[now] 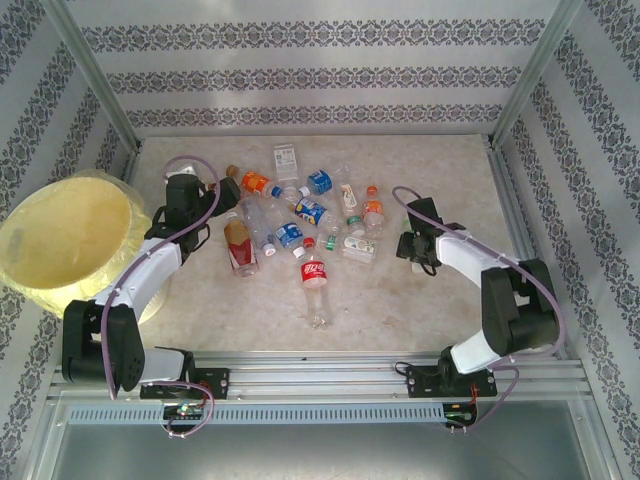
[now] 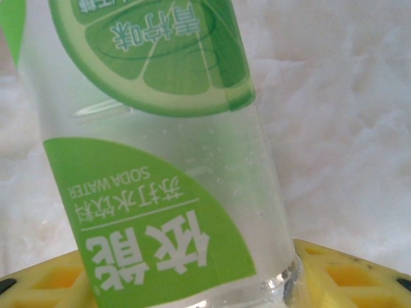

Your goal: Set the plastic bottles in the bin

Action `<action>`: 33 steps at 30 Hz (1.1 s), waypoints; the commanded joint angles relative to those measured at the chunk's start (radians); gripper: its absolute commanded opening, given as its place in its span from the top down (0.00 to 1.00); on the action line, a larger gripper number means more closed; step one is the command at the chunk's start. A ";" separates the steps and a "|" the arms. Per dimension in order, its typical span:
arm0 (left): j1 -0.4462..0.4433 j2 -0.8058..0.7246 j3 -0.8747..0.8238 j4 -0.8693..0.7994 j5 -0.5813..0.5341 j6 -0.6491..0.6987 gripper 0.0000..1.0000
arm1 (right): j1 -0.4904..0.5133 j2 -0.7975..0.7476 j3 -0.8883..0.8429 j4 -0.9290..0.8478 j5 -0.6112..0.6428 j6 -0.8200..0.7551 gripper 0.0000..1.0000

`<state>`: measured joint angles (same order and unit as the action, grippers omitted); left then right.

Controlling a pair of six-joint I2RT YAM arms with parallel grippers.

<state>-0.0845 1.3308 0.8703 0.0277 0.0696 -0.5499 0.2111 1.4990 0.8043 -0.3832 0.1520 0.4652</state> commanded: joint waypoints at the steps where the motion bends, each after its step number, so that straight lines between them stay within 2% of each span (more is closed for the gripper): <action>1: -0.012 -0.001 0.020 0.010 0.087 -0.042 0.01 | 0.021 -0.097 -0.050 0.071 0.058 -0.004 0.48; 8: -0.058 0.057 0.050 0.100 0.281 -0.139 0.00 | 0.063 -0.297 -0.164 0.253 0.111 -0.046 0.52; 14: -0.179 0.163 0.126 0.159 0.414 -0.185 0.00 | 0.087 -0.391 -0.205 0.403 -0.051 -0.092 0.53; 19: -0.298 0.291 0.224 0.276 0.503 -0.218 0.00 | 0.124 -0.388 -0.214 0.538 -0.172 -0.043 0.53; 24: -0.379 0.417 0.343 0.380 0.602 -0.257 0.00 | 0.167 -0.349 -0.197 0.601 -0.229 -0.012 0.53; 31: -0.439 0.472 0.381 0.506 0.615 -0.257 0.00 | 0.198 -0.283 -0.160 0.615 -0.291 0.005 0.53; 33: -0.448 0.475 0.394 0.489 0.608 -0.235 0.00 | 0.204 -0.265 -0.147 0.615 -0.301 0.011 0.53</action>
<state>-0.5232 1.7966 1.2217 0.4244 0.6533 -0.7918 0.4007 1.2182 0.6113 0.1883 -0.1066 0.4557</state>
